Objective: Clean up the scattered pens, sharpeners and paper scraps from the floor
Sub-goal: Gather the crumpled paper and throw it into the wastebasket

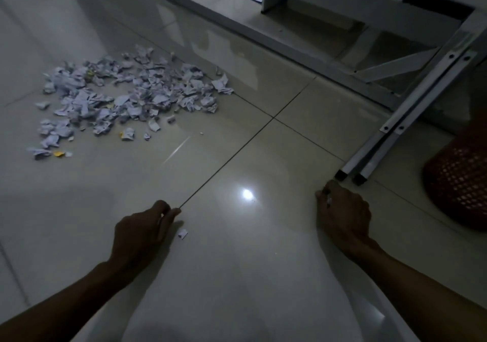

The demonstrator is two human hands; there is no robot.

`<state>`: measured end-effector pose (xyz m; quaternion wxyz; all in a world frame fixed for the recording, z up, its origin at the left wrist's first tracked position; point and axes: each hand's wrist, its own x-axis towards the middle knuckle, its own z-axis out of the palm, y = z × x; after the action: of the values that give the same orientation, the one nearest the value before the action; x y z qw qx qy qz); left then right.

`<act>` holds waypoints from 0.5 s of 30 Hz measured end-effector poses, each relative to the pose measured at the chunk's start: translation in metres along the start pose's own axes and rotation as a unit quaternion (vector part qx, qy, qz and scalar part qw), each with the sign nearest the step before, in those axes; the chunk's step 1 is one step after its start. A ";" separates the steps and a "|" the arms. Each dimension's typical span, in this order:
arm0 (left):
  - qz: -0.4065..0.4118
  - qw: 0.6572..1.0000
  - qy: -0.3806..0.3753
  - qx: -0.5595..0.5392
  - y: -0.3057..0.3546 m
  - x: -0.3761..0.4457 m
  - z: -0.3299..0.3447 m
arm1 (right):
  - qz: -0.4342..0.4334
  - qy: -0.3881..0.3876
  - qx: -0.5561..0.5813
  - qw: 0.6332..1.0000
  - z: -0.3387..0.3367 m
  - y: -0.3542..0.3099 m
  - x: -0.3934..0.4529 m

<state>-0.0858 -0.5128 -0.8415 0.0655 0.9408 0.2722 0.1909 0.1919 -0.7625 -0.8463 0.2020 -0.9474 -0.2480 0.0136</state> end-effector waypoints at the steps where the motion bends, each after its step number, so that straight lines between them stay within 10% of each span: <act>1: 0.011 1.000 -0.004 0.003 -0.002 -0.004 -0.001 | -0.005 0.007 -0.011 1.000 0.001 -0.001 -0.001; 15: 0.083 0.988 -0.079 0.099 0.015 -0.022 0.020 | -0.115 -0.018 0.173 0.978 0.014 -0.048 -0.019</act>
<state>-0.0872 -0.5379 -0.8638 -0.0230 0.9741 0.2049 0.0927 0.1513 -0.7279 -0.8414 0.3584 -0.8630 -0.3526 0.0502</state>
